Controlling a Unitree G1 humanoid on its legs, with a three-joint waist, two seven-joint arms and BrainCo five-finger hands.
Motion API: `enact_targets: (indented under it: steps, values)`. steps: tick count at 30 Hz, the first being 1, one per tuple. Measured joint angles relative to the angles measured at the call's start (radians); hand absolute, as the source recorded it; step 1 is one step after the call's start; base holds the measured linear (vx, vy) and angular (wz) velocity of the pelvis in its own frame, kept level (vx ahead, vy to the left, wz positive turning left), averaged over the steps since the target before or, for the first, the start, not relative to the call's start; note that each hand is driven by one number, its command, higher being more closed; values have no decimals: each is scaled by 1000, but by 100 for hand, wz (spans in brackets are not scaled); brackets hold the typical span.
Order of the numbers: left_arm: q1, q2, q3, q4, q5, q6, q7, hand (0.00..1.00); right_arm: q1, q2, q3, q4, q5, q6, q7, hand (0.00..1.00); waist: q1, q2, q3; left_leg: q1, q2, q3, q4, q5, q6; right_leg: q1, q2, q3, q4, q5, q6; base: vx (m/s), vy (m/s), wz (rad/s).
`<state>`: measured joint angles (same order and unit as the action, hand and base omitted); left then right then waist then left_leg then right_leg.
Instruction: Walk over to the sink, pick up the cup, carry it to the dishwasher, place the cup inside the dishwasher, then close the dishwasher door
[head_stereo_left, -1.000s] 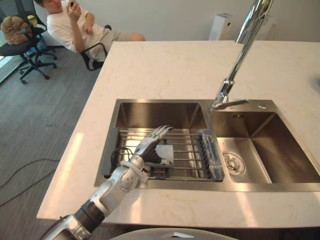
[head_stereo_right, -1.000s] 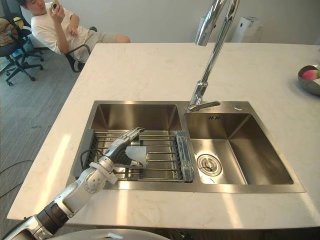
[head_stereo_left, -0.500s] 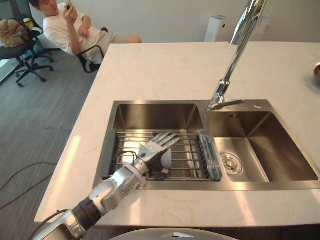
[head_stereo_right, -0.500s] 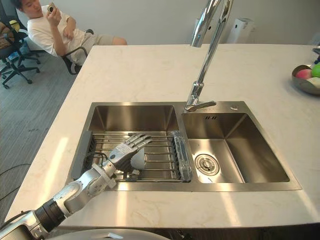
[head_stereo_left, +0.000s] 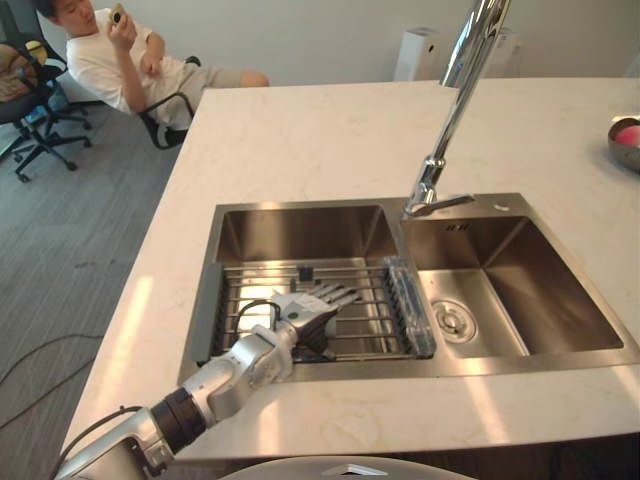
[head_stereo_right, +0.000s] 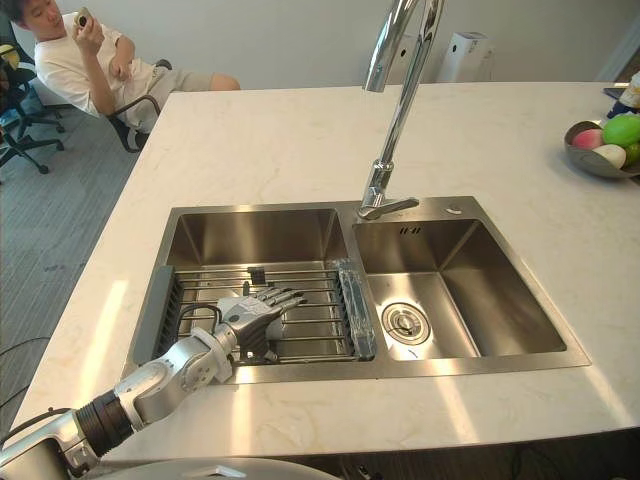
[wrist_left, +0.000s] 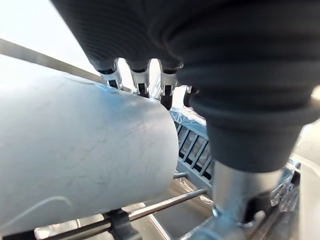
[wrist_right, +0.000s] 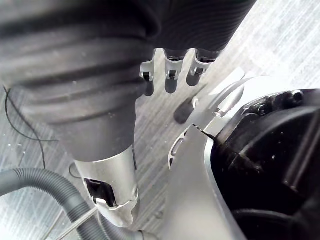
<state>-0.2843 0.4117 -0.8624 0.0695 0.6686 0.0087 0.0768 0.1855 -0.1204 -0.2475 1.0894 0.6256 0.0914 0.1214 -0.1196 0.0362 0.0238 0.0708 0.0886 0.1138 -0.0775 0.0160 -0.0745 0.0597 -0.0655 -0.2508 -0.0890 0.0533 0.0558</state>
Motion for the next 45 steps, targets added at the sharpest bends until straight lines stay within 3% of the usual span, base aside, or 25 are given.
enact_targets:
  steps: [5,14,22,27,36,45]
  values:
    - [-6,1,2,23,0,1,49,0,-2,-4,11,3,6,0,-1,0,-2,0,0,0,0,0,0,0,0,0,0,0,0,0,0,0,0,0]
    - [4,1,78,83,-32,39,54,0,-13,-7,14,25,7,1,-1,0,-2,-1,1,0,0,1,0,-1,-1,0,0,0,0,0,0,0,0,0]
    - [41,0,154,113,0,24,67,0,-13,-7,41,23,8,2,0,0,4,-4,4,0,0,3,0,-1,-1,1,0,0,0,0,0,0,0,0]
    - [41,-1,167,124,14,48,8,0,-13,-9,51,22,8,1,-1,0,4,-5,4,6,0,3,0,-1,-1,9,0,0,0,-1,1,0,0,0]
    - [34,-6,185,130,46,25,-68,0,-13,-15,79,22,18,0,-3,0,3,-7,6,8,0,2,-1,-3,-1,9,0,-1,0,-2,3,0,0,0]
    - [-3,-5,113,99,61,74,-151,0,-13,-16,84,24,18,-2,-2,0,-3,-6,5,7,0,2,0,-5,-2,6,0,4,0,-3,3,0,0,0]
